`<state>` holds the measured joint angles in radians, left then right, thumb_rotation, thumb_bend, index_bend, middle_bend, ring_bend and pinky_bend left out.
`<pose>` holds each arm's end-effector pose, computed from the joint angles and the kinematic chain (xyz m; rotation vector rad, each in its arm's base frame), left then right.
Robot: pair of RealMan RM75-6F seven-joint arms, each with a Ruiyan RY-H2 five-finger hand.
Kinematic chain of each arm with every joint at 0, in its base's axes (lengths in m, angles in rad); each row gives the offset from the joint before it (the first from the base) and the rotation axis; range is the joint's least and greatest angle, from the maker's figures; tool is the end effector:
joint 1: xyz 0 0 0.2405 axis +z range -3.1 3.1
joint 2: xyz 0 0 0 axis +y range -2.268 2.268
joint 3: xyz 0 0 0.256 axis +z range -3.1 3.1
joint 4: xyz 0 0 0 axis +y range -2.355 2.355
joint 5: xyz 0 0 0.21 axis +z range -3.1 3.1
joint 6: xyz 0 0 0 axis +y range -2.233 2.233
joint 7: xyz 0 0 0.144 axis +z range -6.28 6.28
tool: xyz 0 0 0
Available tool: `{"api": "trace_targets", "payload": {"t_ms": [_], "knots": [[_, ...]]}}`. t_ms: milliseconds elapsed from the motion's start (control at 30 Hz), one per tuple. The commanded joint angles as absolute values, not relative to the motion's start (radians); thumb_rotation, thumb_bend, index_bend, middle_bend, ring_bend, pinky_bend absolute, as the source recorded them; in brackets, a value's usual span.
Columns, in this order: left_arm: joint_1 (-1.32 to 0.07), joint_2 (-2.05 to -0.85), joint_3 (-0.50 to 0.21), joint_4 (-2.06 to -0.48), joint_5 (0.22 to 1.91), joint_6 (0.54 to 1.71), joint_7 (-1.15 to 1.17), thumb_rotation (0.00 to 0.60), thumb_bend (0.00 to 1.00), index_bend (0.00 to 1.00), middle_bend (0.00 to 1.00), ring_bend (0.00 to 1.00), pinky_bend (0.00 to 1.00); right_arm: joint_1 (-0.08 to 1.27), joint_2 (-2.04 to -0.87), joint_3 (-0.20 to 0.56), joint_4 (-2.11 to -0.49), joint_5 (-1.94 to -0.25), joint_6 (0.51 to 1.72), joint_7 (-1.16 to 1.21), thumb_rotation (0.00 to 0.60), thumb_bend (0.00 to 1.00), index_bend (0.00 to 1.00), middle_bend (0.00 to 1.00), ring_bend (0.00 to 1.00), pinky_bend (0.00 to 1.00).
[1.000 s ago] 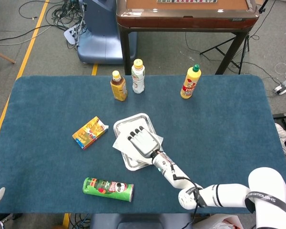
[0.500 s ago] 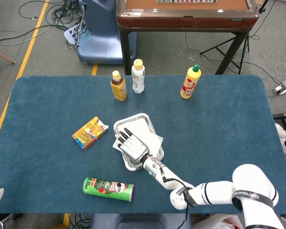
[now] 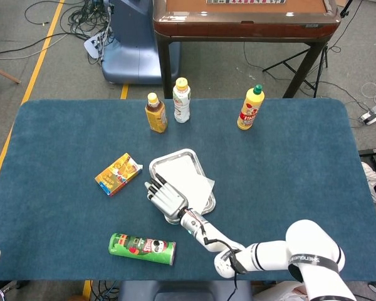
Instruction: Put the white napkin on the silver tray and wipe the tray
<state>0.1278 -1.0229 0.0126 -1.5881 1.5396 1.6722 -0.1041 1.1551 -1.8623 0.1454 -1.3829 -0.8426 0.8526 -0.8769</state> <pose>-0.3375 0.0985 0.2060 -1.2441 -0.8990 -0.8307 -0.0058 -0.3141 -0.1295 2.3187 -0.4464 0.7541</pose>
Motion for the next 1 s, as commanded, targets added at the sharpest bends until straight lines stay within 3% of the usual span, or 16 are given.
{"api": "trace_targets", "payload": {"t_ms": [33, 1000], "knots": [[0.129, -1.023, 0.012, -1.585, 1.539, 1.672, -0.108, 0.600, 0.27, 0.20, 0.12, 0.12, 0.00, 1.164, -1.880, 0.143, -1.357, -0.841, 0.846, -0.873, 0.600, 1.00, 0.31, 0.02, 0.00, 0.00], [0.139, -1.029, 0.008, -1.558, 1.528, 1.669, -0.134, 0.600, 0.27, 0.20, 0.12, 0.12, 0.00, 1.193, -1.944, 0.147, -1.251, -0.774, 0.838, -0.901, 0.600, 1.00, 0.31, 0.02, 0.00, 0.00]]}}
